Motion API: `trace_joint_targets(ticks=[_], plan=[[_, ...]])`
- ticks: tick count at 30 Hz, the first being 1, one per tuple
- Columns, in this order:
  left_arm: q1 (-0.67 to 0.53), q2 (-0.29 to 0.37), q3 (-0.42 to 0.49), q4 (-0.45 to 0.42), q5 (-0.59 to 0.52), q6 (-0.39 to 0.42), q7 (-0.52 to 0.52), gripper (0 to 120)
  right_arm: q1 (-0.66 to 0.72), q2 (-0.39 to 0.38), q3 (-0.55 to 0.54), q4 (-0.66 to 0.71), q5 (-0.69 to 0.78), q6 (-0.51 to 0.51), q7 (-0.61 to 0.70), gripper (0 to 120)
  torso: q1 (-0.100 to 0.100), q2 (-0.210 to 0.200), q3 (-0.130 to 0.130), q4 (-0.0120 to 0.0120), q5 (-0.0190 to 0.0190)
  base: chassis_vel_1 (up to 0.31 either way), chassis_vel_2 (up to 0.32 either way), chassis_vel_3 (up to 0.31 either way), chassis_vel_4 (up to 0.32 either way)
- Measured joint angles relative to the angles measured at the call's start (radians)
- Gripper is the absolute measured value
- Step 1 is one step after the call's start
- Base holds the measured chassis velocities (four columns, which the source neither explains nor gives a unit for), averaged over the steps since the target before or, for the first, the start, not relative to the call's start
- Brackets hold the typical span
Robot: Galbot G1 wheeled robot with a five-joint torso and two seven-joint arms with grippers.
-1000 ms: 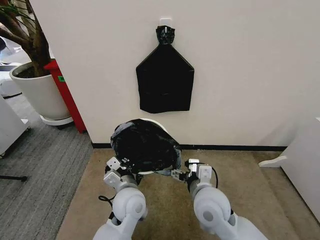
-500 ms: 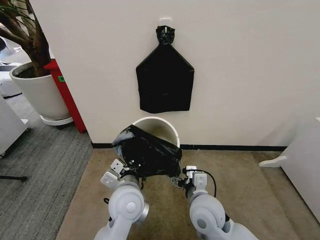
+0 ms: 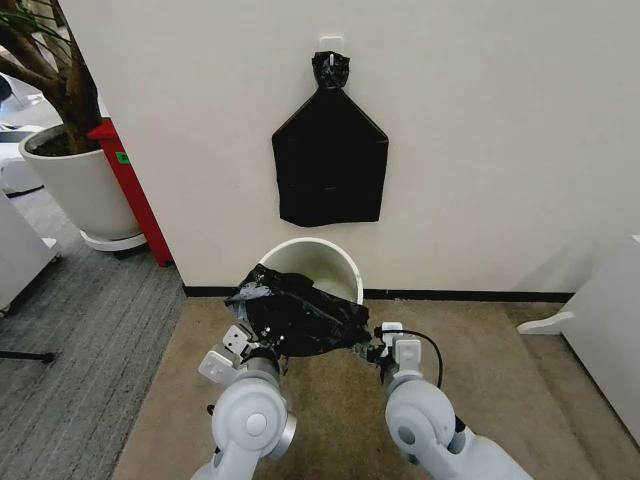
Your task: Place the garbage bag over the trash bin.
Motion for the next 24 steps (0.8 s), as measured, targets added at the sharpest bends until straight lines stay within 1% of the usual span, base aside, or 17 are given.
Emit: trace_joint_targets(ticks=[3,6,16,18,19,22,24], plan=[[-0.020,0.011,0.000,0.039,0.036,-0.006,0.001,0,-0.018,-0.007,-0.013,0.036,0.015,-0.016,-0.005,100,0.000,0.000,0.000,0.0000,0.0001,0.000,0.000,0.000,0.000],[-0.032,0.012,0.002,0.060,0.050,-0.010,0.006,0,-0.033,-0.006,-0.022,0.060,0.020,-0.029,-0.011,100,0.000,0.000,0.000,0.0000,0.0001,0.000,0.000,0.000,0.000],[-0.051,0.009,0.003,0.100,0.085,-0.019,0.021,0,-0.082,-0.024,-0.030,0.144,0.005,-0.052,-0.045,100,0.000,0.000,0.000,0.0000,0.0002,0.000,0.000,0.000,0.000],[-0.051,0.007,0.008,0.110,0.102,-0.021,0.025,0,-0.091,-0.029,-0.021,0.165,-0.079,-0.039,-0.103,100,0.000,0.000,0.000,0.0000,0.0002,0.000,0.000,0.000,0.000],[-0.051,0.007,0.008,0.110,0.102,-0.021,0.025,0,-0.091,-0.029,-0.021,0.165,-0.079,-0.039,-0.103,100,0.000,0.000,0.000,0.0000,0.0002,0.000,0.000,0.000,0.000],[-0.045,0.003,0.021,0.121,0.129,-0.021,0.032,0,-0.076,-0.037,0.001,0.181,-0.278,0.006,-0.232,100,0.000,0.000,0.000,-0.0001,0.0001,0.000,0.000,0.000,0.000],[-0.039,0.000,0.031,0.124,0.145,-0.021,0.036,0,-0.044,-0.041,0.001,0.185,-0.329,0.015,-0.264,100,0.000,0.000,0.000,0.0000,0.0002,0.000,0.000,0.000,0.000]])
